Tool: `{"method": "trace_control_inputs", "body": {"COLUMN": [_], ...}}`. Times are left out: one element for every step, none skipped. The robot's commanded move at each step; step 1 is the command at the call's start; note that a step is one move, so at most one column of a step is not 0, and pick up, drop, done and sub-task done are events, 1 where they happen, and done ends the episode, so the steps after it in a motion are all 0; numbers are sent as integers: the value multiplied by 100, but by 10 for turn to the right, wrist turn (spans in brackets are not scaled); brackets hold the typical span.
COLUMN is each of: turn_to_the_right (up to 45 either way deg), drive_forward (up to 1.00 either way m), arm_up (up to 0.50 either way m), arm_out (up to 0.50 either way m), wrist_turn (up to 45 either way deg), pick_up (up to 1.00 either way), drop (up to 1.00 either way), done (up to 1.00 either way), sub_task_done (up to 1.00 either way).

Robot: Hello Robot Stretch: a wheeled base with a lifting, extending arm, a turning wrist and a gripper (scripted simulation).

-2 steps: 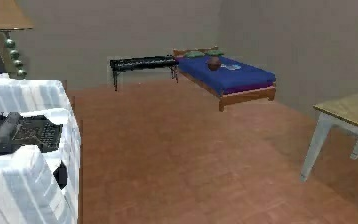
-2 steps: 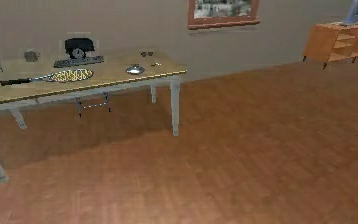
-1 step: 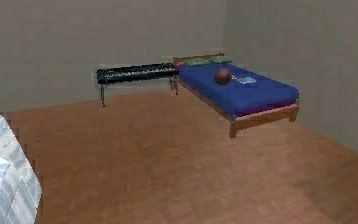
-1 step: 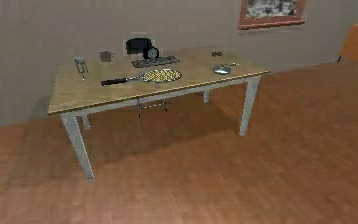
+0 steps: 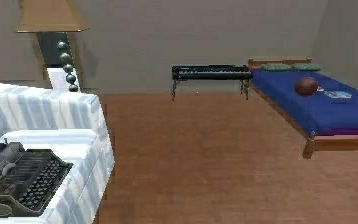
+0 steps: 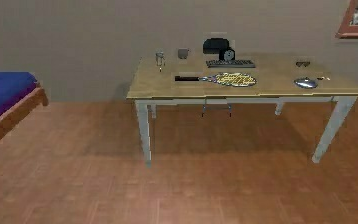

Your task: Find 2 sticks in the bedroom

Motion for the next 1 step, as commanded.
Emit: {"method": "trace_control_inputs", "body": {"turn_to_the_right": [0], "drive_forward": [100], "arm_up": [0], "arm_out": [0], "wrist_turn": [0], "pick_up": [0], "drop": [0], "done": [0], "sub_task_done": [0]}}
